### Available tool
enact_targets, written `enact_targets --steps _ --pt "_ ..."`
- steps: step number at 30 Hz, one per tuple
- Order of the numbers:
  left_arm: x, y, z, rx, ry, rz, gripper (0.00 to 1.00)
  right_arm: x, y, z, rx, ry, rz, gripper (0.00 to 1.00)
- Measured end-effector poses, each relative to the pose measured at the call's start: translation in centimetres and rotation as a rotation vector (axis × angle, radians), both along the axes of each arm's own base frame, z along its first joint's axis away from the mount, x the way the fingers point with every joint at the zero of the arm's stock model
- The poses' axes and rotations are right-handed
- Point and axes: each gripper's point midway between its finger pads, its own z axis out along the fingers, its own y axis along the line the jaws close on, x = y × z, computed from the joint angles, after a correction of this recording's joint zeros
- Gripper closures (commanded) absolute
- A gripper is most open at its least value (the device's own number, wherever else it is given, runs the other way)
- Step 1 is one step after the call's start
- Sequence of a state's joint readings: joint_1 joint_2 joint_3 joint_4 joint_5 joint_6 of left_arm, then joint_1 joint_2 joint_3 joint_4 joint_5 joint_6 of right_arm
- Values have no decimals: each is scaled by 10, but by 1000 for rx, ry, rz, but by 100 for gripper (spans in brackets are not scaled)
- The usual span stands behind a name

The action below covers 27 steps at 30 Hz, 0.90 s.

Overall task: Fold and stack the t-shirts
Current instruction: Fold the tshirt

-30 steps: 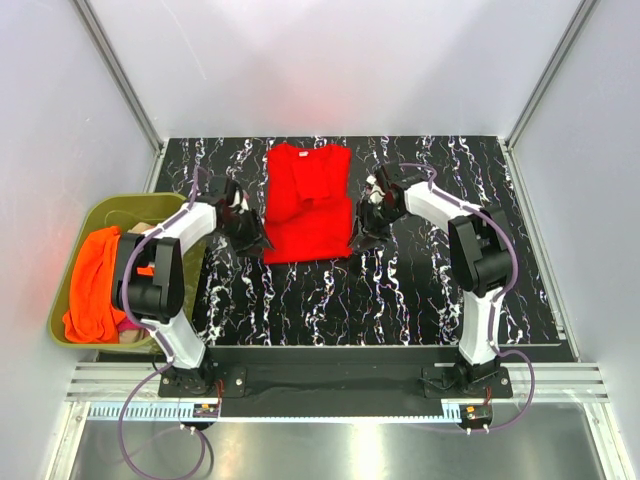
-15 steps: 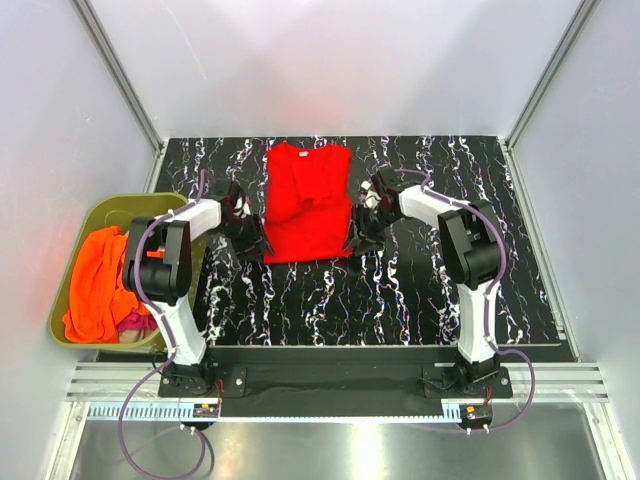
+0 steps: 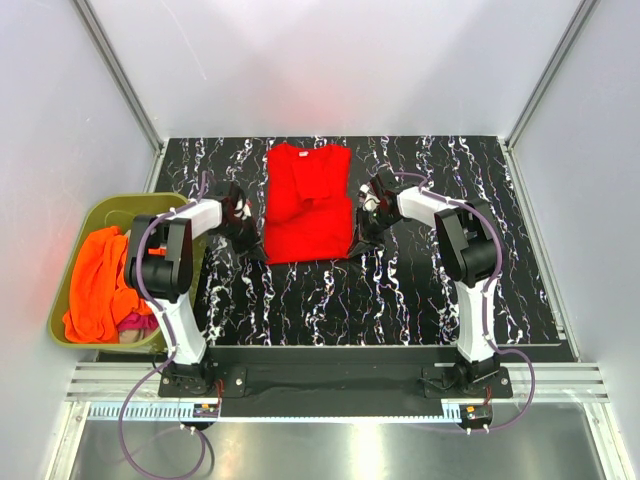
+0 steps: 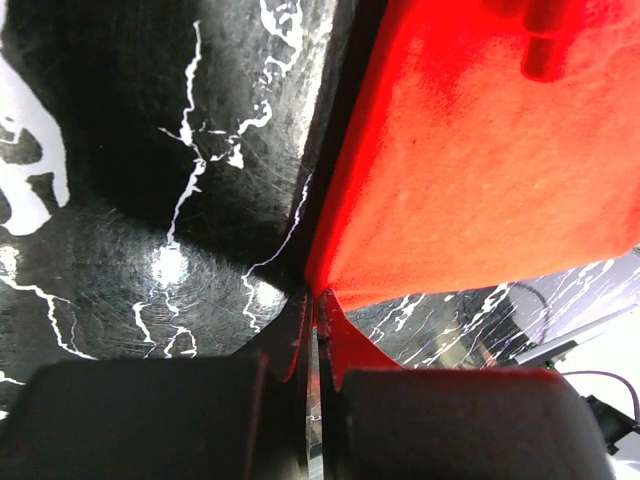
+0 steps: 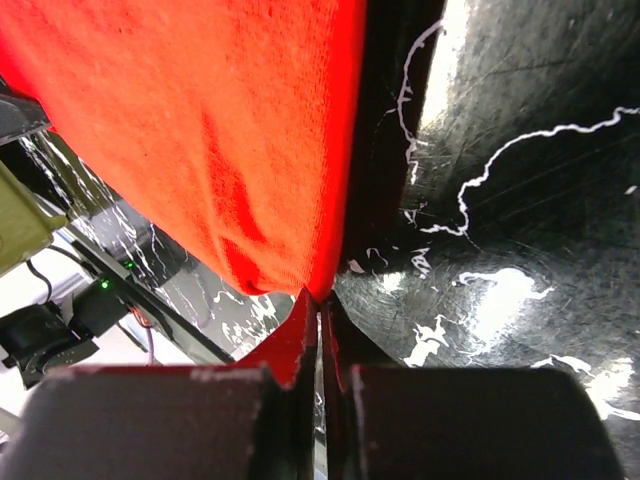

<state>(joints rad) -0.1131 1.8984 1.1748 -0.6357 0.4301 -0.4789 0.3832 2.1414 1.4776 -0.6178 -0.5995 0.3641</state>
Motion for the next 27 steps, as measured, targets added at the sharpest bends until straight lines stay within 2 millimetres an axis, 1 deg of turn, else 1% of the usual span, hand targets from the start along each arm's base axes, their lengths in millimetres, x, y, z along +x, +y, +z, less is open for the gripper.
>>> enact_targets --steps 7,11,13,15,18,20,23,24,26,27 --pt "1 4 1 25 -13 -4 100 1 -7 1 -16 4 -12 100" --pt "2 9 3 57 -37 -8 100 -3 -10 11 -20 -9 -11 100" --pt "-2 11 6 65 -47 -12 100 -5 -11 19 -17 -25 -9 100" --pt "-8 12 9 67 -52 -15 100 -8 -13 26 -14 -35 -7 100" --pt "-20 11 10 68 -49 -23 100 -15 -15 30 -14 -31 -2 100" --pt "-31 9 8 69 -39 -35 100 -25 -18 27 -16 -8 1 100" --pt "-47 6 4 70 -18 -52 100 -43 -25 13 -34 46 5 100" --pt "-50 6 4 68 -13 -54 98 -50 -27 9 -37 68 8 100" --pt "-58 6 3 67 -4 -55 89 -62 -29 4 -37 109 13 91" --pt "-62 7 4 67 -4 -54 75 -67 -30 2 -39 127 15 86"
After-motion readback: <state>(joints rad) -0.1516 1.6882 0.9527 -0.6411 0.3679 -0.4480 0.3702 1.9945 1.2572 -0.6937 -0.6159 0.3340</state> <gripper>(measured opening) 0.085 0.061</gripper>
